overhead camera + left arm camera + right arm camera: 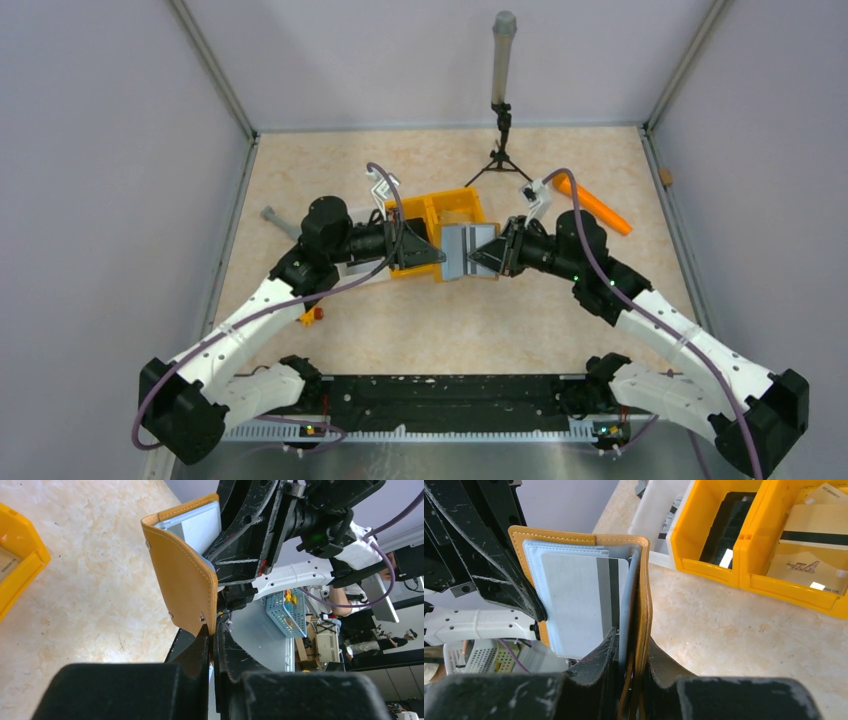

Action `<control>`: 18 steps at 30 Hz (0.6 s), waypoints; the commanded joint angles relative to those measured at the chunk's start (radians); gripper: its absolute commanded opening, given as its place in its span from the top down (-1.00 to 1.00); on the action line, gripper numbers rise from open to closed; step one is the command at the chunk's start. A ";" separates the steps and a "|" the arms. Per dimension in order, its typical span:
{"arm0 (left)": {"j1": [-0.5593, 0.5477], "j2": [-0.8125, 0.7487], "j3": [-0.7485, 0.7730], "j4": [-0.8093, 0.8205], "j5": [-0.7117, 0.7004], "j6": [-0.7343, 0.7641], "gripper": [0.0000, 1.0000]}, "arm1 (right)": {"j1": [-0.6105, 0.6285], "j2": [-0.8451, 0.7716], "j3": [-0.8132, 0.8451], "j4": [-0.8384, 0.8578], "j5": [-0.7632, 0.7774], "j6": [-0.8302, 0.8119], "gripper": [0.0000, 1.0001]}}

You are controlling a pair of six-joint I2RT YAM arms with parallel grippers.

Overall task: Take the credit cards out of the card holder
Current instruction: Remove the credit card from the card holder.

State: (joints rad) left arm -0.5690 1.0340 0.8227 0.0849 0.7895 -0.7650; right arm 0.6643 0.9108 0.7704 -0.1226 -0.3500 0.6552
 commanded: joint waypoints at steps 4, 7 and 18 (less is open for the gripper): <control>0.002 -0.005 -0.047 0.282 0.078 -0.144 0.94 | -0.007 0.004 -0.052 0.169 -0.056 0.047 0.91; 0.003 -0.002 -0.058 0.335 0.090 -0.182 0.97 | -0.008 0.007 -0.077 0.219 -0.070 0.064 0.91; -0.006 0.009 -0.058 0.295 0.055 -0.159 0.95 | -0.014 0.037 -0.149 0.491 -0.194 0.162 0.87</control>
State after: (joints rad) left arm -0.5690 1.0458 0.7582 0.3305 0.8520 -0.9436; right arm 0.6556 0.9306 0.6285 0.2005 -0.4595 0.7708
